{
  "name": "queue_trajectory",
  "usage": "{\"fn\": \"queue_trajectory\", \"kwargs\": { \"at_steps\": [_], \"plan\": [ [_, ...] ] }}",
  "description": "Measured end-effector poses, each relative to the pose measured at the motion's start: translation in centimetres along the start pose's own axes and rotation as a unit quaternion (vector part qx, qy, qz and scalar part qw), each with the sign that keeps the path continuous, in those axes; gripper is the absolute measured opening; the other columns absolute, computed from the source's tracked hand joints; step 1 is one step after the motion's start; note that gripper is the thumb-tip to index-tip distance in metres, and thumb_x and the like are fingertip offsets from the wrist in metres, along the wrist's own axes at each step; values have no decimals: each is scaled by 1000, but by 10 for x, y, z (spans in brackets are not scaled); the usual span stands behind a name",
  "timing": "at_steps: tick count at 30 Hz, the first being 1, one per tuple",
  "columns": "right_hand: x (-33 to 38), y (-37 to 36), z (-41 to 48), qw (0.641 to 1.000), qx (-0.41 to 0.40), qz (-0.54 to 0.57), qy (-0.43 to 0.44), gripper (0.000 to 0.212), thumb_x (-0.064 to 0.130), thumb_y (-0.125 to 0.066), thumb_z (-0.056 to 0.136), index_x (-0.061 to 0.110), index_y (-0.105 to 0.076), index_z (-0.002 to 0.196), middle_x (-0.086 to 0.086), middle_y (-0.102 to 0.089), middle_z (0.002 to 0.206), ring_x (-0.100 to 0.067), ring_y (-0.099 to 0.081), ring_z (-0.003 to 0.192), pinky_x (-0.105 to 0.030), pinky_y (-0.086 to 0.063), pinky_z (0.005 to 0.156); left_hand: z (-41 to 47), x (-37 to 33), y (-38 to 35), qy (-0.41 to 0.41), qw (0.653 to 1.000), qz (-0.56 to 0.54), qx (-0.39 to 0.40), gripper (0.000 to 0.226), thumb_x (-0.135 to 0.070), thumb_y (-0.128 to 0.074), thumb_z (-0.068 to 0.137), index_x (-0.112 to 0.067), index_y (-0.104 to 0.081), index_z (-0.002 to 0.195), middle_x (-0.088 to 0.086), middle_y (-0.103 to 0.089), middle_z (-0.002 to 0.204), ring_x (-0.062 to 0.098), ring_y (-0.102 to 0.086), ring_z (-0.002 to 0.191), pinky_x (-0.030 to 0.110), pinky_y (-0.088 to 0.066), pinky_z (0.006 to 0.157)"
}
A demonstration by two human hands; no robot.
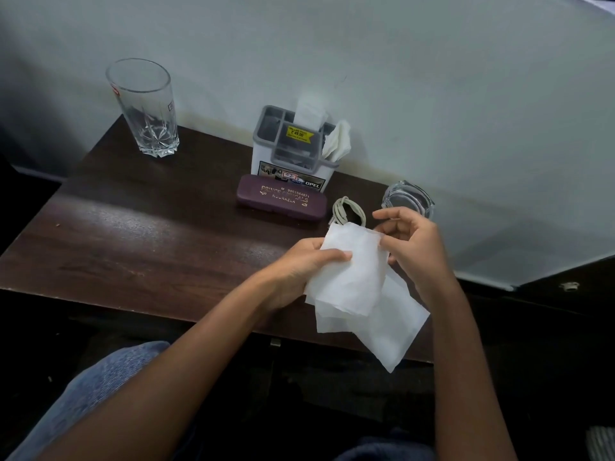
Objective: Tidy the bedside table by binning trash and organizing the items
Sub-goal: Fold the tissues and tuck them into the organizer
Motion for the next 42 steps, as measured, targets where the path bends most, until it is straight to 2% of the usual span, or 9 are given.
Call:
{"fn": "queue_trajectory", "kwargs": {
  "at_steps": [6, 9, 12, 15, 18, 23, 29, 35, 42],
  "plan": [
    [-22, 12, 7, 998, -46, -32, -17, 27, -4, -53, 82, 20, -63, 90, -6, -67, 87, -13, -61, 66, -11, -45, 50, 1, -15, 30, -37, 990, -22, -136, 11, -7, -59, 88, -9, -62, 98, 12, -68, 101, 21, -65, 81, 36, -53, 79],
    [-42, 12, 11, 993, -56, -97, -43, 24, 3, -57, 83, 25, -63, 80, -6, -69, 88, -16, -63, 75, -18, -45, 60, -1, -24, 48, -81, 972, -59, -213, 19, -3, -54, 89, -8, -60, 106, 7, -66, 97, 17, -63, 78, 29, -54, 70],
    [-54, 3, 11, 981, -45, -179, -61, 19, 5, -57, 83, 17, -69, 92, -2, -69, 92, -17, -62, 87, -22, -45, 69, -5, -30, 55, -112, 957, -83, -253, 18, -1, -51, 90, -11, -59, 102, -1, -64, 86, 12, -61, 73, 19, -54, 56],
    [-61, -4, 11, 970, -53, -230, -55, 21, 10, -57, 84, 12, -70, 101, -6, -69, 100, -21, -63, 94, -32, -50, 82, -7, -31, 55, -121, 953, -90, -262, 17, -1, -50, 91, -11, -59, 101, -3, -63, 83, 11, -61, 72, 15, -53, 50],
    [-64, -11, 12, 961, -50, -269, -35, 19, 14, -60, 84, 12, -70, 100, -9, -62, 97, -28, -59, 94, -38, -50, 78, -8, -31, 54, -120, 952, -91, -267, 17, -1, -49, 91, -11, -58, 100, -3, -62, 82, 11, -60, 71, 14, -52, 49],
    [-64, -13, 11, 956, -52, -287, -32, 7, 9, -61, 81, 12, -66, 77, -6, -60, 82, -24, -58, 80, -35, -48, 66, -7, -31, 56, -118, 949, -97, -278, 17, 0, -49, 90, -10, -59, 100, -2, -62, 81, 11, -60, 69, 15, -51, 49],
    [-63, 0, 12, 978, -85, -180, -61, 7, 5, -56, 82, 4, -63, 82, -7, -63, 79, -18, -55, 73, -28, -41, 62, -8, -31, 59, -122, 942, -106, -293, 16, 0, -49, 90, -11, -59, 96, -3, -62, 80, 11, -60, 69, 15, -51, 48],
    [-70, -13, 15, 965, -67, -254, -21, 18, 12, -61, 85, 10, -68, 101, -9, -60, 92, -24, -57, 87, -30, -44, 72, -7, -29, 57, -114, 944, -104, -293, 16, -1, -49, 90, -13, -59, 86, -3, -62, 80, 11, -60, 69, 17, -51, 50],
    [-70, -8, 20, 971, -79, -223, -17, 9, 6, -57, 83, 7, -65, 80, -13, -63, 87, -25, -58, 82, -28, -41, 68, -6, -28, 55, -103, 950, -96, -277, 16, -2, -50, 90, -11, -59, 99, -3, -63, 81, 11, -60, 69, 19, -52, 53]
  ]
}}
Point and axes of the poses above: each hand's wrist, its own z-axis towards the middle knuckle, its own y-axis out of the back of the hand, x = y × z, the point moved 5 cm from there along z, towards the middle knuckle
